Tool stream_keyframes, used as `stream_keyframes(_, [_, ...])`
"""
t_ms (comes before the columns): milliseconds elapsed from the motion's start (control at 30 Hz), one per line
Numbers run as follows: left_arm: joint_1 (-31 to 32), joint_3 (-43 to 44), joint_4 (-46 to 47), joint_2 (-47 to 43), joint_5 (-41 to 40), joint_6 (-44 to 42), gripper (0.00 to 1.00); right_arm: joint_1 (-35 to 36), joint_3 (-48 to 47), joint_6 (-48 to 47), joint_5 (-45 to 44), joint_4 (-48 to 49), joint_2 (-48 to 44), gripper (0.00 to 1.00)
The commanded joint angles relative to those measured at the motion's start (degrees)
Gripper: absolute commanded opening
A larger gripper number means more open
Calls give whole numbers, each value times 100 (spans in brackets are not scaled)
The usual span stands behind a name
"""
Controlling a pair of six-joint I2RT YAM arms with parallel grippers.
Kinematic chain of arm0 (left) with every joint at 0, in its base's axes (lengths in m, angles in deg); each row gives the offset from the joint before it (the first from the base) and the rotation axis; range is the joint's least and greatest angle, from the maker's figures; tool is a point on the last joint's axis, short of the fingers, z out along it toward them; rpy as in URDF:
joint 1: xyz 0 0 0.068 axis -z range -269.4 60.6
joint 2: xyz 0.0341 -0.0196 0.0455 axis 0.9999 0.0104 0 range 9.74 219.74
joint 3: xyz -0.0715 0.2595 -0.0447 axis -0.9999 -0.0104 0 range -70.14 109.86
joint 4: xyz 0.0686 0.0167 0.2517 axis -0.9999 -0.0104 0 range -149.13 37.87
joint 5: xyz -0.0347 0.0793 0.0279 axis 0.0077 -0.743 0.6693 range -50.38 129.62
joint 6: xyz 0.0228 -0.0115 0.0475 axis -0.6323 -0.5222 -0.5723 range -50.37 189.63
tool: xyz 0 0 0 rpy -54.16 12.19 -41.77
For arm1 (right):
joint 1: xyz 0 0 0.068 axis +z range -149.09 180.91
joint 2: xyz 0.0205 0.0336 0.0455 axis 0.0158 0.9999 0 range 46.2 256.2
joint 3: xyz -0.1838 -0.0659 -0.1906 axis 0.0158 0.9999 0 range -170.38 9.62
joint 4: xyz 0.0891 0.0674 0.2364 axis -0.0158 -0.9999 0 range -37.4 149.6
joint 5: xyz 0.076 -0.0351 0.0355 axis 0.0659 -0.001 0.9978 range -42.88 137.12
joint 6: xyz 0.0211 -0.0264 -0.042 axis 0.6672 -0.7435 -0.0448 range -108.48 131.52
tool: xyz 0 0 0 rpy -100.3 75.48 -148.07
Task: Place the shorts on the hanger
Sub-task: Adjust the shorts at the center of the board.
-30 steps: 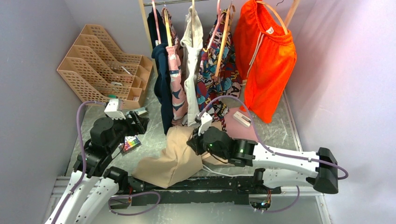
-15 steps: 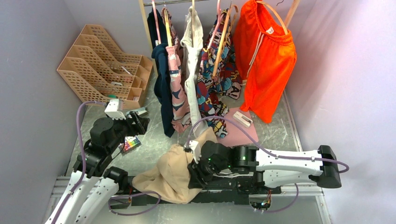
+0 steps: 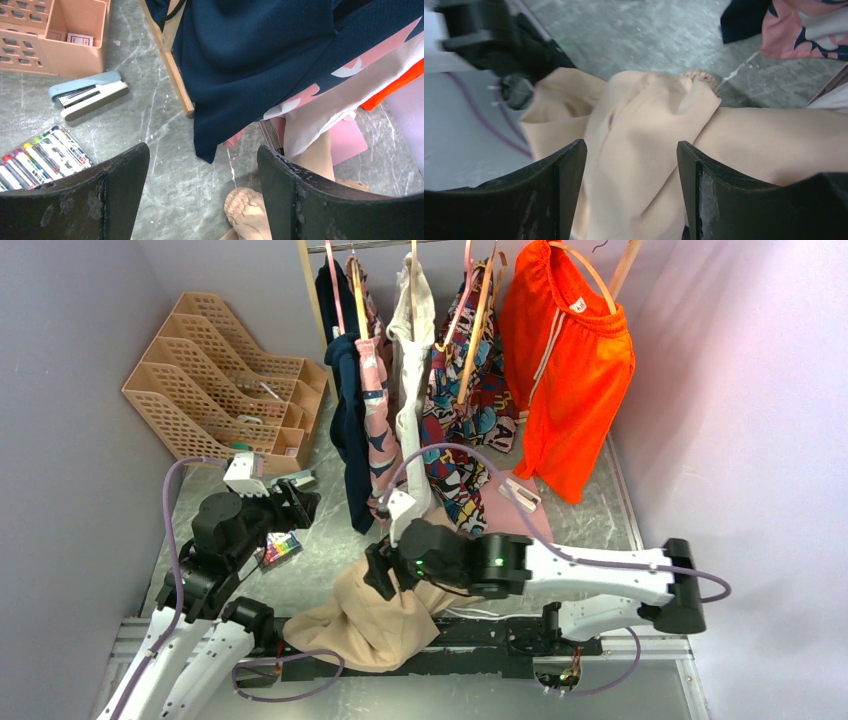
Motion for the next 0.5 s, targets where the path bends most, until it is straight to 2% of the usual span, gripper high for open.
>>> stream_keyframes(0, [28, -6, 147, -76, 83, -67, 83, 11, 148, 135, -594, 336, 645, 71])
stream_keyframes(167, [24, -14, 156, -134, 95, -67, 83, 10, 143, 390, -876, 283, 1242, 68])
stream_keyframes(200, [23, -14, 146, -128, 102, -67, 83, 3, 128, 413, -939, 258, 1292, 62])
stream_keyframes(233, [27, -14, 155, -136, 115, -67, 83, 7, 106, 415, -997, 252, 1306, 50])
stream_keyframes(267, [28, -10, 160, -134, 130, -72, 82, 10, 91, 364, -1058, 293, 1245, 32])
stream_keyframes(333, [27, -3, 160, -137, 133, -76, 82, 9, 33, 135, -1245, 503, 950, 3])
stream_keyframes(367, [26, 7, 143, -155, 109, -72, 82, 7, 14, -41, -1311, 684, 722, 0])
stream_keyframes(467, [23, 52, 48, -312, -128, -11, 82, 6, -72, -905, -982, 1500, -59, 0])
